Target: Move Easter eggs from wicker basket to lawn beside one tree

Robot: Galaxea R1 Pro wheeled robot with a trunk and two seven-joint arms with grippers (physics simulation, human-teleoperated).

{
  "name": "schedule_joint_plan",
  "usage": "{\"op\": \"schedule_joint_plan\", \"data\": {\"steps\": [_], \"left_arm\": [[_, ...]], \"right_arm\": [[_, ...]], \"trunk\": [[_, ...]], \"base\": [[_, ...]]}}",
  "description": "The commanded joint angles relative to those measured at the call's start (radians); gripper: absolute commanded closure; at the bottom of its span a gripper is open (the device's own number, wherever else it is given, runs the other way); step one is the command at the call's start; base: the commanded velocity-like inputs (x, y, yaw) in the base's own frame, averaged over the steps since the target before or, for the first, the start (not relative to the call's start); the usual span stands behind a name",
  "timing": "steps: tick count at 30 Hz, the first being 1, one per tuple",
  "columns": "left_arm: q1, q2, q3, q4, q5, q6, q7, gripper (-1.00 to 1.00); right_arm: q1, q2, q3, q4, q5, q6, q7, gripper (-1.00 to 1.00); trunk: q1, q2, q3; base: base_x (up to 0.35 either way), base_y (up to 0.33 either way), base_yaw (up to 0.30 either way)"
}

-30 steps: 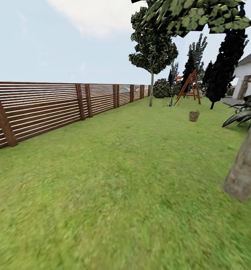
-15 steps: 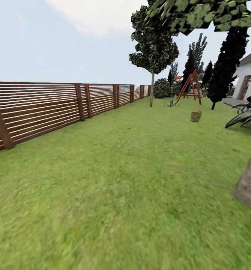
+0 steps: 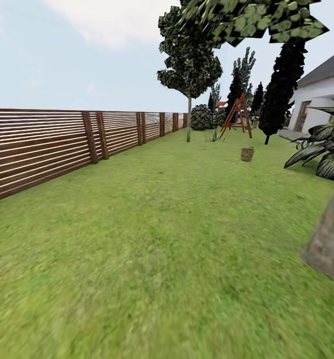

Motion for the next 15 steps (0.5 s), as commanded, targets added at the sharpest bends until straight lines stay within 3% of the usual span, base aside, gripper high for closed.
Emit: {"op": "schedule_joint_plan", "data": {"steps": [1,15], "left_arm": [[-0.001,0.000,-0.006,0.001,0.000,-0.003,-0.001,-1.00],[0.000,0.000,-0.007,0.001,0.000,-0.005,-0.001,-1.00]], "right_arm": [[0.000,0.000,-0.004,-0.001,0.000,-0.001,0.000,-1.00],[0.000,0.000,-0.004,-0.001,0.000,-0.001,0.000,-1.00]], "trunk": [[0.001,0.000,-0.001],[0.001,0.000,-0.001]], "base": [[0.326,0.153,-0.060],[0.326,0.153,-0.014]]}}
